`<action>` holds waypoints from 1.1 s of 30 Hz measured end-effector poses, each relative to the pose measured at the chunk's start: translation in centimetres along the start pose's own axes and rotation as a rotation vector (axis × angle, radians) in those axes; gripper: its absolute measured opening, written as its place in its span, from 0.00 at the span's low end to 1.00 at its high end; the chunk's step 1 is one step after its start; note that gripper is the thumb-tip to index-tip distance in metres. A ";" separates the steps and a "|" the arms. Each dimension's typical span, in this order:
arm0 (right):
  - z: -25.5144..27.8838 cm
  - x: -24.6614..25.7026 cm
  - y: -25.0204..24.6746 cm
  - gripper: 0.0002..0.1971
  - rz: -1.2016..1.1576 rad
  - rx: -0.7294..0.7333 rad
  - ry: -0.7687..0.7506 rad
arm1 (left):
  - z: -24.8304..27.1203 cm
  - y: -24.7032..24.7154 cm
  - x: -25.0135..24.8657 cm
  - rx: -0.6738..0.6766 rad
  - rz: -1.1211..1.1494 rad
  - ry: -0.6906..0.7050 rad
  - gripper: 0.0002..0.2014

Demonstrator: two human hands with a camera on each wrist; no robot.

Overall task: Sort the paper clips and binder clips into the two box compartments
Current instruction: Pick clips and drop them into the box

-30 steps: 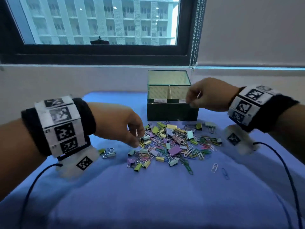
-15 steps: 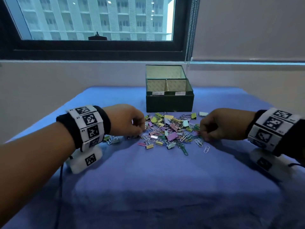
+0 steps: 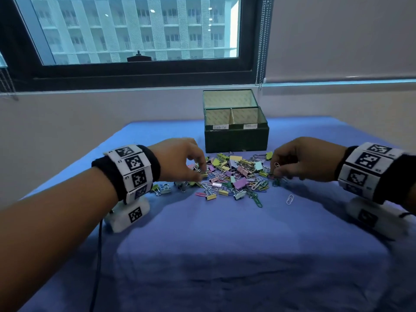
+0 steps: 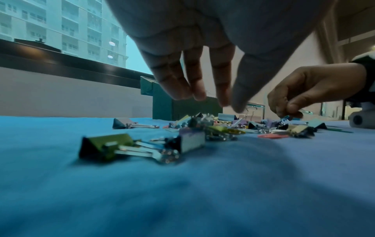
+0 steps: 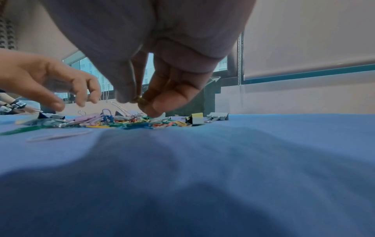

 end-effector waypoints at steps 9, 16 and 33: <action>-0.1 -0.1 -0.4 0.11 -0.072 -0.119 0.090 | 0.1 1.0 -0.7 0.105 -0.087 0.067 0.05; 0.8 1.1 0.2 0.09 -0.133 0.099 -0.017 | -0.4 0.0 0.0 -0.002 -0.015 0.004 0.06; -0.5 0.7 -0.3 0.07 0.014 0.038 -0.023 | -0.5 1.2 -0.2 0.162 -0.093 0.034 0.04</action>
Point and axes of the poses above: each hand's wrist, its own z-axis away from the middle knuckle, its own y-axis out of the palm, x = y × z, the point moved 3 cm from there along -z, towards the middle knuckle, and after that the axes turned 15 degrees about -y, right-handed, at the moved point
